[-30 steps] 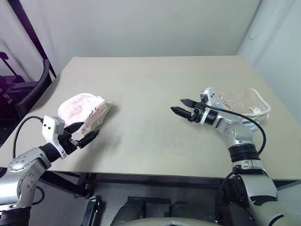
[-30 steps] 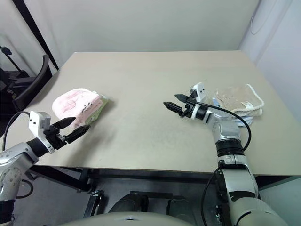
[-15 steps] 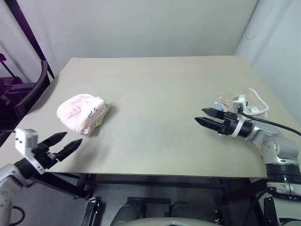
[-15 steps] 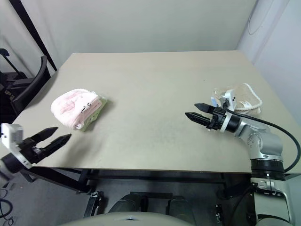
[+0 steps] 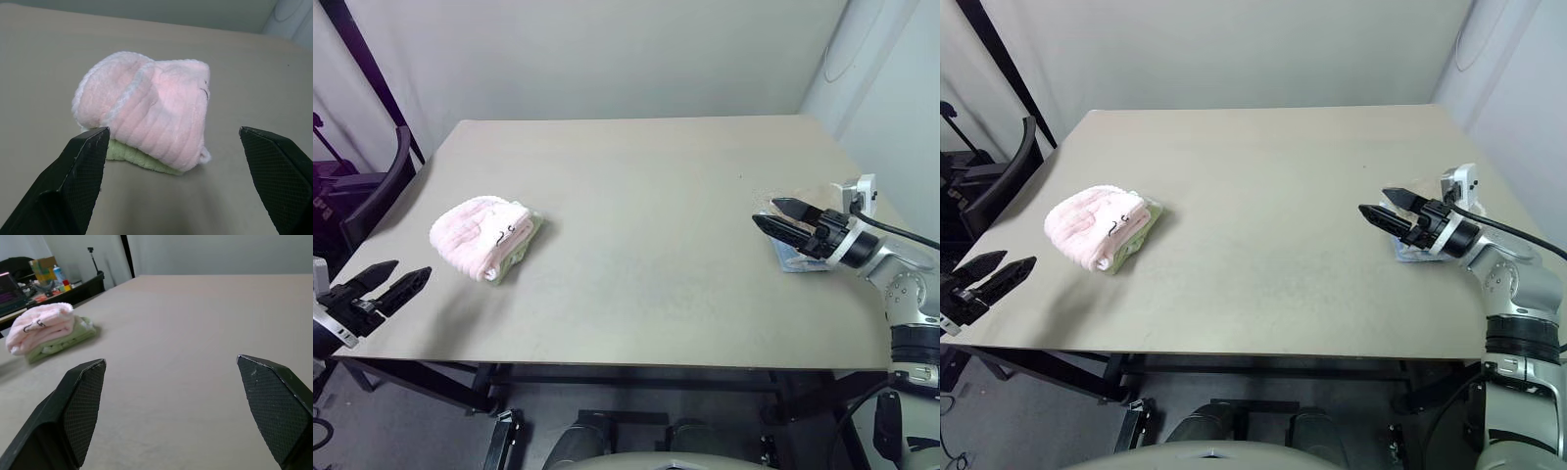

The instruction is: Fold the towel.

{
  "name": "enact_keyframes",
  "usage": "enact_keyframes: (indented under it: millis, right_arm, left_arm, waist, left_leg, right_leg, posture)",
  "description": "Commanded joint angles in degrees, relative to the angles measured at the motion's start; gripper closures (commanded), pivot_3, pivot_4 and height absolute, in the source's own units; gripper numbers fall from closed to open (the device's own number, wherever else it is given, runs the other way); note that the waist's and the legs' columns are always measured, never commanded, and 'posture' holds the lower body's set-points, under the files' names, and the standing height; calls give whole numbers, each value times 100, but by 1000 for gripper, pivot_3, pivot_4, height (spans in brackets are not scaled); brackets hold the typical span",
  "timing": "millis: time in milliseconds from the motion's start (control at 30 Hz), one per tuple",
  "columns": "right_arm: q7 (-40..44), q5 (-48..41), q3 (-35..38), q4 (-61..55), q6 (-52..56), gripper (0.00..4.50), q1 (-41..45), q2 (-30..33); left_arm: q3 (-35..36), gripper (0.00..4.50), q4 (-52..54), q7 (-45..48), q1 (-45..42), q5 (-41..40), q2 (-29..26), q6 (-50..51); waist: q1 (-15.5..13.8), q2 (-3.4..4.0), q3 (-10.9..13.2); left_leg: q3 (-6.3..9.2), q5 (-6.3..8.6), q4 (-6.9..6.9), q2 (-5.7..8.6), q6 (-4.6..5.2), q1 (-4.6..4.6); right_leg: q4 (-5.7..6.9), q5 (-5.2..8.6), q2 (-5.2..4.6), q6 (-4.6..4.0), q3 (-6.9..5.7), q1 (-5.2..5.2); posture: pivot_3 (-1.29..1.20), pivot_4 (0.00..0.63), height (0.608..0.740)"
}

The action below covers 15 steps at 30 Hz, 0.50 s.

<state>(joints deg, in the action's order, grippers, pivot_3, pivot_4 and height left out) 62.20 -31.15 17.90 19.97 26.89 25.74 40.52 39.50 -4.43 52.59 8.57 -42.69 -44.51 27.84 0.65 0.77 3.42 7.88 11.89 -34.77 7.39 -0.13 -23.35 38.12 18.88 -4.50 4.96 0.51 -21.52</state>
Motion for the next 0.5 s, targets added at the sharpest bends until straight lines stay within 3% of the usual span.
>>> enact_keyframes:
  millis: [33, 500]
  right_arm:
    - [42, 80, 43, 90, -260, 0, 207, 136]
    - [201, 75, -166, -295, -29, 0, 133, 249]
  left_arm:
    - [135, 16, -96, 89, -134, 47, -162, -102]
    - [-247, 16, -456, 150, -710, 227, -225, 82]
  waist:
    - [1, 0, 0]
    - [-1, -2, -3]
  left_leg:
    - [0, 0, -2, 0, 0, 0]
    - [-5, 3, -5, -2, 5, 2]
  right_leg:
    - [1, 0, 0, 0, 0, 1]
    - [3, -3, 2, 4, 6, 0]
  posture:
    - [0, 0, 740]
    - [0, 0, 740]
